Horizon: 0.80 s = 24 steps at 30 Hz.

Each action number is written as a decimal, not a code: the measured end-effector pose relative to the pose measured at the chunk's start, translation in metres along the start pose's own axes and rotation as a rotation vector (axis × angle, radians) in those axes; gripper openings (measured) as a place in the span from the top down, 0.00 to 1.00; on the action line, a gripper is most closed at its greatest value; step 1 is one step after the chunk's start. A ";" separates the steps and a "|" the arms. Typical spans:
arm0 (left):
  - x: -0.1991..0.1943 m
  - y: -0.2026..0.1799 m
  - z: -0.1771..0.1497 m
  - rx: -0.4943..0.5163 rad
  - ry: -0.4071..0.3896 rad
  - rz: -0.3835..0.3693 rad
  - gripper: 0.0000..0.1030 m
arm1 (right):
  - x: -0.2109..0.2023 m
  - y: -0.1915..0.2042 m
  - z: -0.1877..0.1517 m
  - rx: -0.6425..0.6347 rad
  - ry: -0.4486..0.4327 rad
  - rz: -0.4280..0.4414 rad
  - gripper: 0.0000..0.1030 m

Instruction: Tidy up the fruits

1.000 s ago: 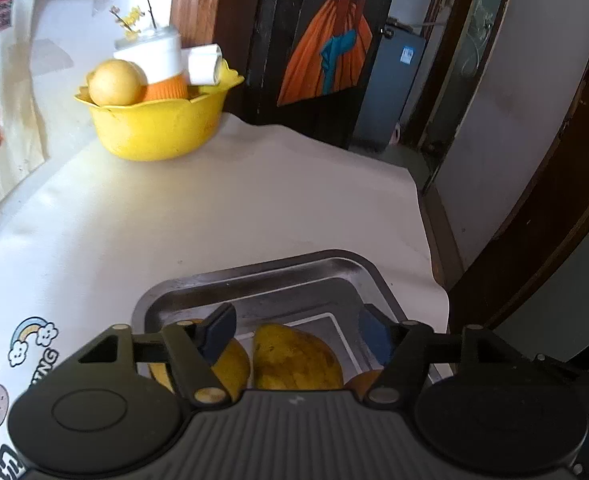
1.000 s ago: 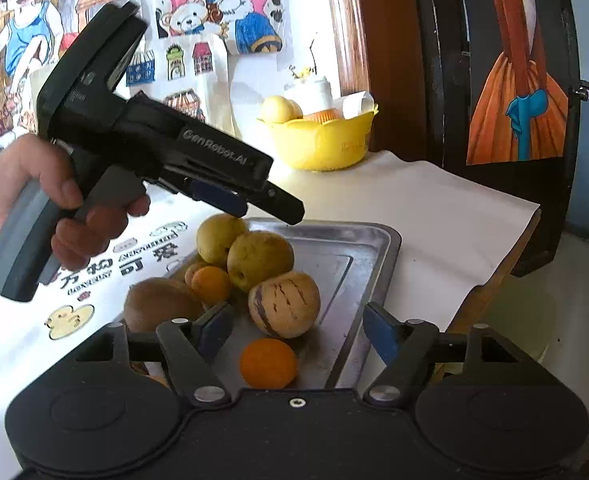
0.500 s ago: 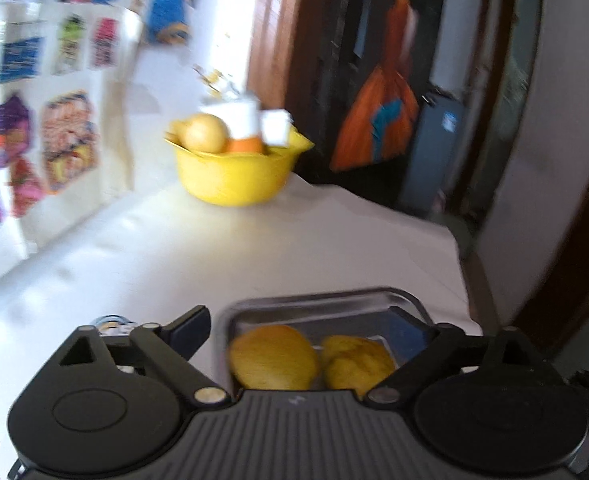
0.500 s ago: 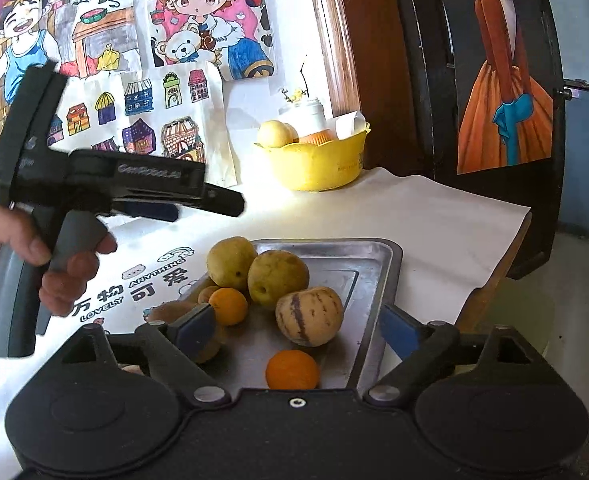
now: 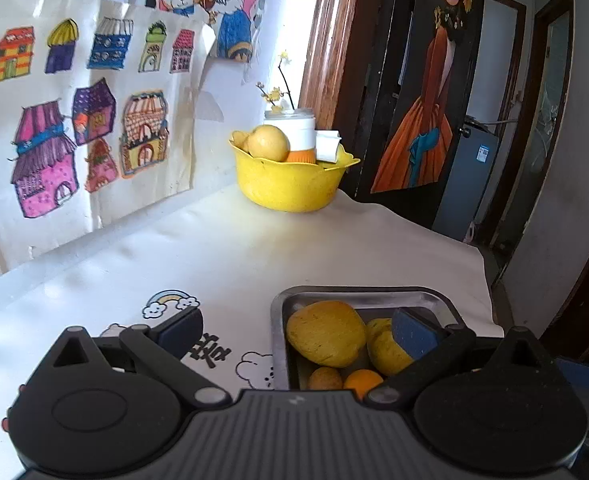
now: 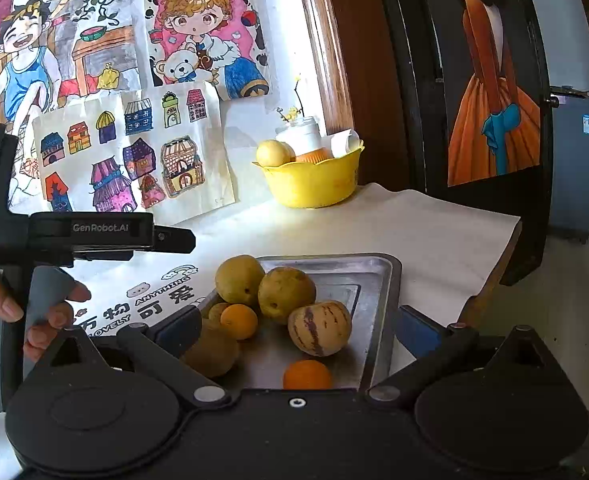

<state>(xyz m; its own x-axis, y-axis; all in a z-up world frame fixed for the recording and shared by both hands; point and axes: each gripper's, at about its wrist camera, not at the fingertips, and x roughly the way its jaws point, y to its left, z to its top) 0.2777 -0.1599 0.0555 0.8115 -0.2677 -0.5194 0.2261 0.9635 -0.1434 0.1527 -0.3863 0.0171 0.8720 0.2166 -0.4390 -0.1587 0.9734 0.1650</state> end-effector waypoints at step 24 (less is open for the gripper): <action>-0.045 0.018 -0.020 -0.008 -0.079 0.085 0.01 | -0.018 0.038 -0.011 -0.034 -0.100 -0.086 0.01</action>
<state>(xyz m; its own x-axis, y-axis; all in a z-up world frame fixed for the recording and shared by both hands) 0.2345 -0.1301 0.0598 0.8674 -0.1840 -0.4624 0.1508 0.9826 -0.1081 0.1258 -0.3524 0.0220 0.9245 0.1251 -0.3600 -0.0953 0.9905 0.0993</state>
